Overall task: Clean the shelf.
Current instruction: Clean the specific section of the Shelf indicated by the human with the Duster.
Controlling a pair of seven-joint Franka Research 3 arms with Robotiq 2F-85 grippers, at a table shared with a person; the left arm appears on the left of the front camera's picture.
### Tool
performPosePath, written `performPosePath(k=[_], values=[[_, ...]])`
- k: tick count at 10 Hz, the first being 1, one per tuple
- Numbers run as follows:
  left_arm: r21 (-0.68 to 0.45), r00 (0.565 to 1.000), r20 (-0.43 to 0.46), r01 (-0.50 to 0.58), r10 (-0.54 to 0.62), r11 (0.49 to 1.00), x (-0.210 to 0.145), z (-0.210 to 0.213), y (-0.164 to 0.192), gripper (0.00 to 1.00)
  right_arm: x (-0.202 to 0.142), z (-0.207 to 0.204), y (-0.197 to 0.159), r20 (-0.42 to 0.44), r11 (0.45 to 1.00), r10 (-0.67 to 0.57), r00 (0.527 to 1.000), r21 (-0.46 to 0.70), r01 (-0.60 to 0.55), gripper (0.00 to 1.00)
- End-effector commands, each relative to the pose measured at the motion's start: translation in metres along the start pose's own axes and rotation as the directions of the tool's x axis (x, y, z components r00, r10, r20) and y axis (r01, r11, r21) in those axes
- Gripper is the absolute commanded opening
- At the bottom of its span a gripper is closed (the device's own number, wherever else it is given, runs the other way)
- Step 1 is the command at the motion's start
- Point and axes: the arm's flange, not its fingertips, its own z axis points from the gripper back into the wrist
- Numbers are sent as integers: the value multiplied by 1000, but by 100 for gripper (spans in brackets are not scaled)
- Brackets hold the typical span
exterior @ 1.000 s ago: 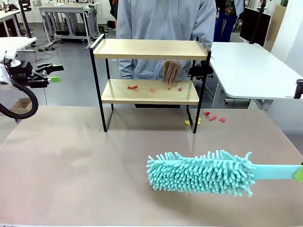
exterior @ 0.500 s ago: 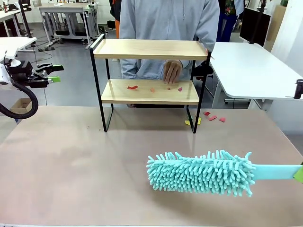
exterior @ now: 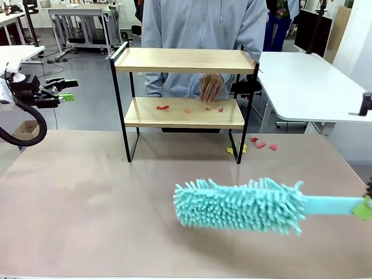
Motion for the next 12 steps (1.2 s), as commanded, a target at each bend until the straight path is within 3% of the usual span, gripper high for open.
performPosePath(k=[1, 3, 6, 9, 10, 12], values=[[-8, 1000, -7, 0, 0, 1000, 2, 0, -2, 100, 30, -1, 23, 148, 999, -49, 988, 15, 47, 13], [-8, 1000, -7, 0, 0, 1000, 2, 0, -2, 100, 55, -11, 55, 273, 994, -94, 957, -33, 107, 13], [-8, 1000, -7, 0, 0, 1000, 2, 0, -2, 100, 104, -34, 98, 431, 958, -217, 876, -78, 276, 13], [-8, 1000, -7, 0, 0, 1000, 2, 0, -2, 100, 136, -48, 106, 475, 937, -279, 835, -58, 346, 13], [-8, 1000, -7, 0, 0, 1000, 2, 0, -2, 100, 114, -40, 106, 445, 951, -225, 867, -91, 294, 13], [-8, 1000, -7, 0, 0, 1000, 2, 0, -2, 100, 114, -40, 106, 445, 951, -225, 867, -91, 294, 13]])
